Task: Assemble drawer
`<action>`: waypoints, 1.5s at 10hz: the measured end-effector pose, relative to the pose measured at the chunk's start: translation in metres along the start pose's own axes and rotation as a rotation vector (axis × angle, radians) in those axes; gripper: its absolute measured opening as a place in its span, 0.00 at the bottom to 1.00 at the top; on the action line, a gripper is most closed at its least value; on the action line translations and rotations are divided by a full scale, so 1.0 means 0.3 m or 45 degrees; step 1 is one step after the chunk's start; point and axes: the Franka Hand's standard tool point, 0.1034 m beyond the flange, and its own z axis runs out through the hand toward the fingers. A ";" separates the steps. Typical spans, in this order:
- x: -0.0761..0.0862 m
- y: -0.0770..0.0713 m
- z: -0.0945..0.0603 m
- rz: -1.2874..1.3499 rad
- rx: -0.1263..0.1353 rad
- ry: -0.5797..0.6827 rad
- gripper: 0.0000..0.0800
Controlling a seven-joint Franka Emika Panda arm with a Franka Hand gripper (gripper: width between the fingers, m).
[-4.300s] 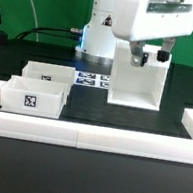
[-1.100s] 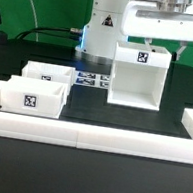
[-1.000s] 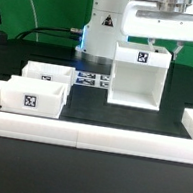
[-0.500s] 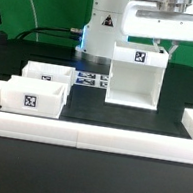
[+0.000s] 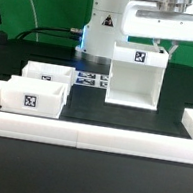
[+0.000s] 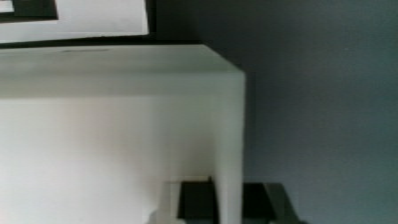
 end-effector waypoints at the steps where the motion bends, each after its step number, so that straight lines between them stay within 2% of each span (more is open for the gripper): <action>1: 0.046 0.005 -0.002 -0.009 0.008 0.013 0.05; 6: 0.290 0.006 -0.011 -0.016 0.041 0.091 0.05; 7: 0.357 0.001 -0.014 -0.010 0.050 0.115 0.05; 10: 0.495 -0.015 -0.019 0.001 0.070 0.167 0.05; 13: 0.585 -0.047 -0.025 0.007 0.087 0.207 0.06; 15: 0.592 -0.057 -0.031 0.021 0.091 0.222 0.06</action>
Offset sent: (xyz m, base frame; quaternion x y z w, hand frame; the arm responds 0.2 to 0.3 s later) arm 0.0528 -0.0038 -0.0122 0.0027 -0.0031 -0.0141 0.9999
